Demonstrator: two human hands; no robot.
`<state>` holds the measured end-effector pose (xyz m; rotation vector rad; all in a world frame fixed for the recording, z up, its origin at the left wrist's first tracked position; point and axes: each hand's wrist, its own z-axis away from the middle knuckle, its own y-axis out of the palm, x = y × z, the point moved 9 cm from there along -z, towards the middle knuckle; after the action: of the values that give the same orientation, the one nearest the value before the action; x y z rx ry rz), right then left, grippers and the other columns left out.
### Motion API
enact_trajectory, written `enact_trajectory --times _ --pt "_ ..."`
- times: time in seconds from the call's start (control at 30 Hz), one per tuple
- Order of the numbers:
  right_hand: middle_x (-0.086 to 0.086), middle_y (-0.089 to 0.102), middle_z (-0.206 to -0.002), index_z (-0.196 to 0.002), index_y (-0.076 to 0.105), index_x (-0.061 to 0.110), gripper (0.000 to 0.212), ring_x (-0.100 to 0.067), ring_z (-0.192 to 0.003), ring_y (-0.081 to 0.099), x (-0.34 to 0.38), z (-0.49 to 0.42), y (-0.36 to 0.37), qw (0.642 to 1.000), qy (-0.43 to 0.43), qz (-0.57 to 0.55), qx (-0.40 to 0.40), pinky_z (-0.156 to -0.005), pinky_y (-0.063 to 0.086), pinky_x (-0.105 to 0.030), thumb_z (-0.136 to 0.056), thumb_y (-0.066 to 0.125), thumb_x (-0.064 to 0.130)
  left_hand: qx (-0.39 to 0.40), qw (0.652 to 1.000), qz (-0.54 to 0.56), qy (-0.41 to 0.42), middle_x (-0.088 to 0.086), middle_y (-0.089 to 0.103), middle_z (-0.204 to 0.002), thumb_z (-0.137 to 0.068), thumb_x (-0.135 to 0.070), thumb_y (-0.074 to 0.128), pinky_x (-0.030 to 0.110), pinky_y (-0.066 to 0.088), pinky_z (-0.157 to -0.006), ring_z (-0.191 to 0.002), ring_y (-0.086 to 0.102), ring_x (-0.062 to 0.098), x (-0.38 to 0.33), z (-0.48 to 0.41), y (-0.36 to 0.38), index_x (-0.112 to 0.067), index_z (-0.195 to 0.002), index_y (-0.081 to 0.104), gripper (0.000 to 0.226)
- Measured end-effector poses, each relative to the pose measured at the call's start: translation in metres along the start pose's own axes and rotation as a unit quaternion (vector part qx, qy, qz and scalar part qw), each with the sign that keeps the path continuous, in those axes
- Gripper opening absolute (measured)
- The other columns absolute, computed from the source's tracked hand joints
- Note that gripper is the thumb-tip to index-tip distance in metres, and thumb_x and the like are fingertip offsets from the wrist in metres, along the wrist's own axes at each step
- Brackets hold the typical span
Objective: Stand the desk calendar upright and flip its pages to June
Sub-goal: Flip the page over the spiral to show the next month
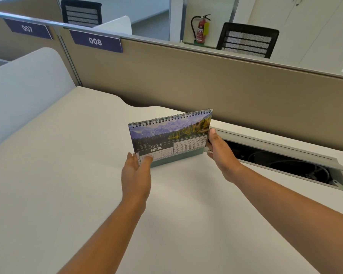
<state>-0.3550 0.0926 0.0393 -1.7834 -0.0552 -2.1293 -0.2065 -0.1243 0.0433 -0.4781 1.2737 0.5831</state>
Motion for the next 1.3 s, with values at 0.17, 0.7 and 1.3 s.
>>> enact_trajectory --times 0.17,0.7,1.3 --pt "0.017 0.063 -0.115 -0.114 0.06 0.039 0.05 -0.005 -0.113 0.054 0.002 0.01 -0.007 0.999 0.022 -0.007 -0.026 -0.105 0.034 -0.04 -0.094 0.022 0.066 -0.022 0.999 -0.025 -0.009 -0.003 0.057 -0.135 -0.09 -0.025 0.059 0.026 0.04 -0.09 -0.112 0.053 0.009 0.004 0.006 -0.009 -0.017 -0.143 0.04 0.057" --pt "-0.002 0.055 -0.126 -0.109 0.064 0.023 0.058 -0.02 -0.116 0.05 -0.016 0.022 -0.073 0.984 0.074 -0.056 -0.153 -0.103 0.042 -0.047 -0.094 0.027 0.065 0.152 0.985 0.072 0.048 0.004 0.076 -0.104 -0.082 -0.054 0.045 0.041 0.048 -0.085 -0.095 0.069 0.02 -0.11 0.008 -0.013 -0.016 -0.109 0.071 0.053" --pt "0.024 0.054 -0.106 -0.112 0.051 0.04 0.051 0.004 -0.088 0.051 0.042 0.005 -0.011 0.996 0.037 -0.071 -0.031 -0.092 0.04 -0.036 -0.089 0.021 0.073 0.081 0.994 -0.075 -0.022 0.006 0.042 -0.148 -0.082 -0.046 0.05 0.053 0.033 -0.107 -0.13 0.038 0.023 -0.05 -0.016 -0.015 -0.014 -0.142 0.037 0.069"
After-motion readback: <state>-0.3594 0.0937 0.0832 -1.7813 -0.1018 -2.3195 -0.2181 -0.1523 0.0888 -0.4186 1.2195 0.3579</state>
